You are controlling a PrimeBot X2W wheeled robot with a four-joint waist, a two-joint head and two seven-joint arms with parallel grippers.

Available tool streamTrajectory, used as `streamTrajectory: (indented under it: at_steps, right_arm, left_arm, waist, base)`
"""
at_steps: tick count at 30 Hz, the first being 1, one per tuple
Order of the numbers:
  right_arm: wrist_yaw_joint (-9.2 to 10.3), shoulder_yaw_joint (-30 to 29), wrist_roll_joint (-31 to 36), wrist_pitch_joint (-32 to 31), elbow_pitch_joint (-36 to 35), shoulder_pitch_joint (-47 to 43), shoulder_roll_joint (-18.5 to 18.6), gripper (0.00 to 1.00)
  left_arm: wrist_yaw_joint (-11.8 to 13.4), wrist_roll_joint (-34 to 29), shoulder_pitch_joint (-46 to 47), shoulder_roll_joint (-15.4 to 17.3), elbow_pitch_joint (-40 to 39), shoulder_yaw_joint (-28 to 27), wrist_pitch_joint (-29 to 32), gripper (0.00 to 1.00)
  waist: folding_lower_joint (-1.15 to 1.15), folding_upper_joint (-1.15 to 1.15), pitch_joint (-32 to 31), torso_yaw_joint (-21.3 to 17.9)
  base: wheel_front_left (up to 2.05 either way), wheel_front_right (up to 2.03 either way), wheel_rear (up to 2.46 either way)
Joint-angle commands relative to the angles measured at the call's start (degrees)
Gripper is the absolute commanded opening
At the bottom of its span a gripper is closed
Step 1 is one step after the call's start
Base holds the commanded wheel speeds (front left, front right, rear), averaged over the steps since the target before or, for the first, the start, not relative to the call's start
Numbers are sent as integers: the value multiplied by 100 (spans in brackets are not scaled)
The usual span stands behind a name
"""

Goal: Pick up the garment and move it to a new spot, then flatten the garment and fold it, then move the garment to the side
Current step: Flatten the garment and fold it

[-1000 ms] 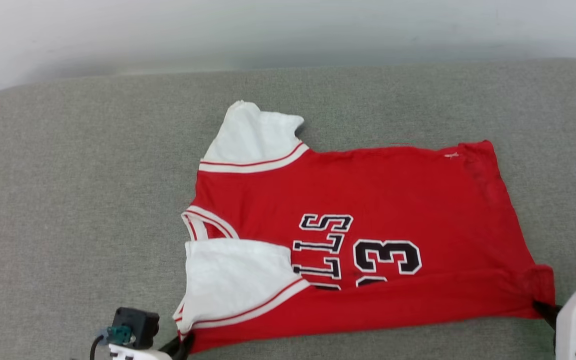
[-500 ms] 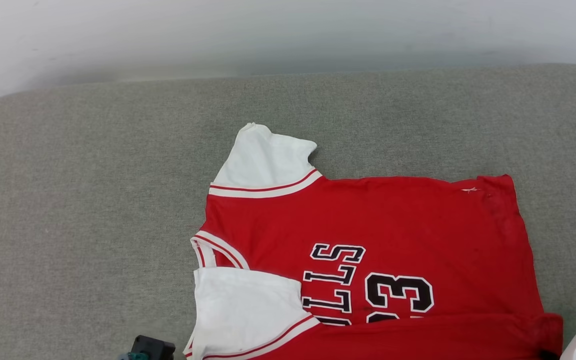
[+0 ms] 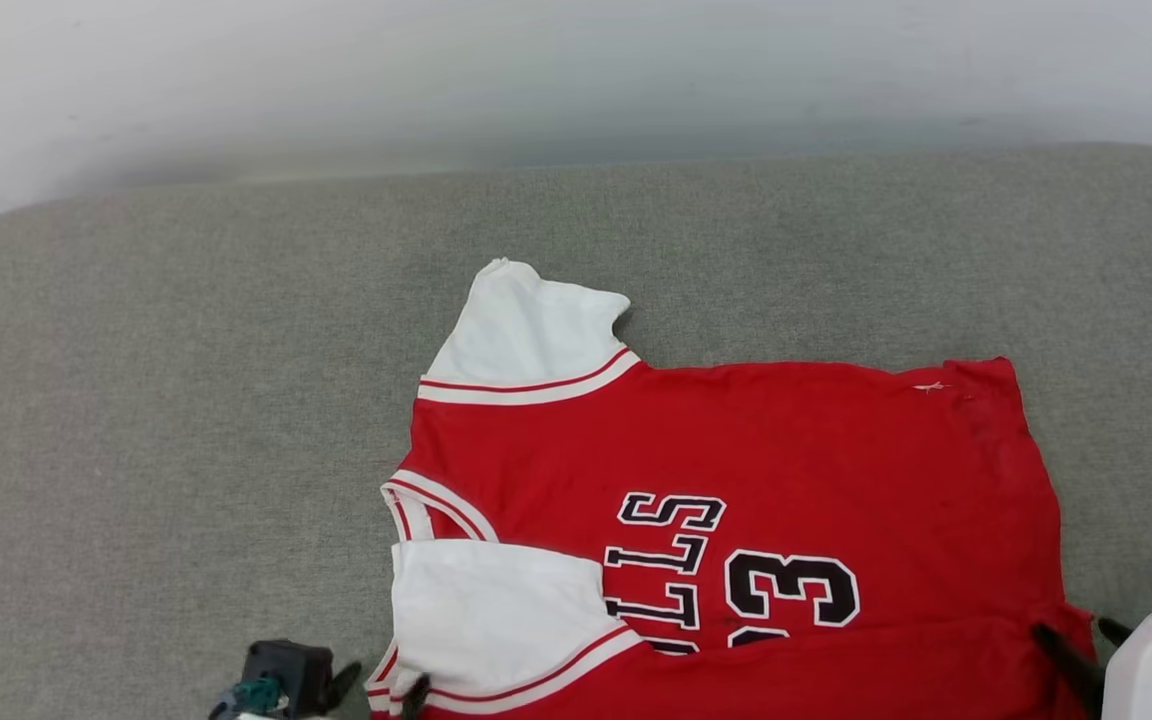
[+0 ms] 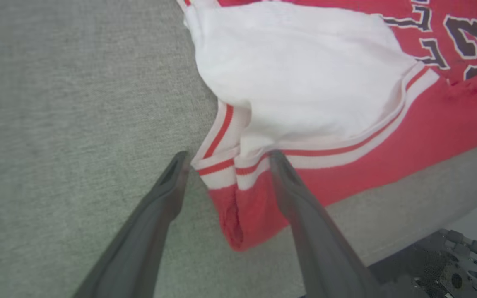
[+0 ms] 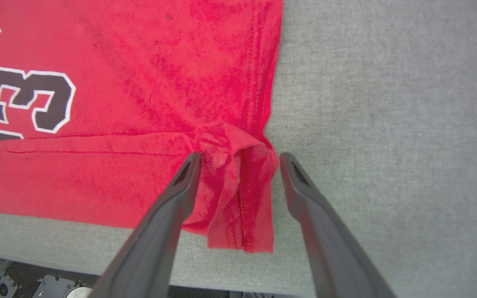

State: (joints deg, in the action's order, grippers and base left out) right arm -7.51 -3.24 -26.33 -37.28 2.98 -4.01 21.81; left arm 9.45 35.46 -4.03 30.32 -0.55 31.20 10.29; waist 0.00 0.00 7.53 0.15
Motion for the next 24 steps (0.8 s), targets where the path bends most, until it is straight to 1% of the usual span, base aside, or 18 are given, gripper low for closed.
streamTrajectory:
  at_steps: [1,4,9,11,14,17,20,24]
  right_arm:
    - [5,11,-42,92,-49,72,6,100]
    - [5,15,-92,425,-185,176,21,100]
    - [4,93,-97,1194,-499,329,46,100]
    - [4,97,-88,1548,-586,396,10,100]
    - [4,140,-78,2065,-632,432,-63,100]
    - [4,169,-41,2610,-672,480,-128,100]
    - [4,245,69,3179,-665,492,-204,100]
    - [4,378,167,3797,-643,457,-296,100]
  left_arm:
    - [-27,-18,102,-43,-6,-57,-124,100]
    - [-14,-51,178,-113,-57,-215,-565,100]
    - [23,-216,353,-210,-156,-518,-1456,100]
    - [73,-303,412,-246,-191,-620,-1811,100]
    - [73,-400,463,-317,-229,-734,-2239,100]
    - [101,-545,501,-410,-297,-860,-2453,100]
    - [113,-679,484,-550,-339,-1012,-2527,100]
    - [-7,-835,443,-778,-453,-1267,-2554,100]
  waist:
    - [0,0,-43,-11]
    - [0,0,-118,-37]
    - [0,0,-206,-73]
    - [0,0,-236,-88]
    - [0,0,-281,-113]
    - [0,0,-314,-145]
    - [0,0,-325,-185]
    - [0,0,-296,-266]
  base:
    - [0,0,0]
    - [0,0,0]
    - [0,0,0]
    - [0,0,0]
    - [0,0,0]
    - [0,0,0]
    - [0,0,0]
    - [0,0,0]
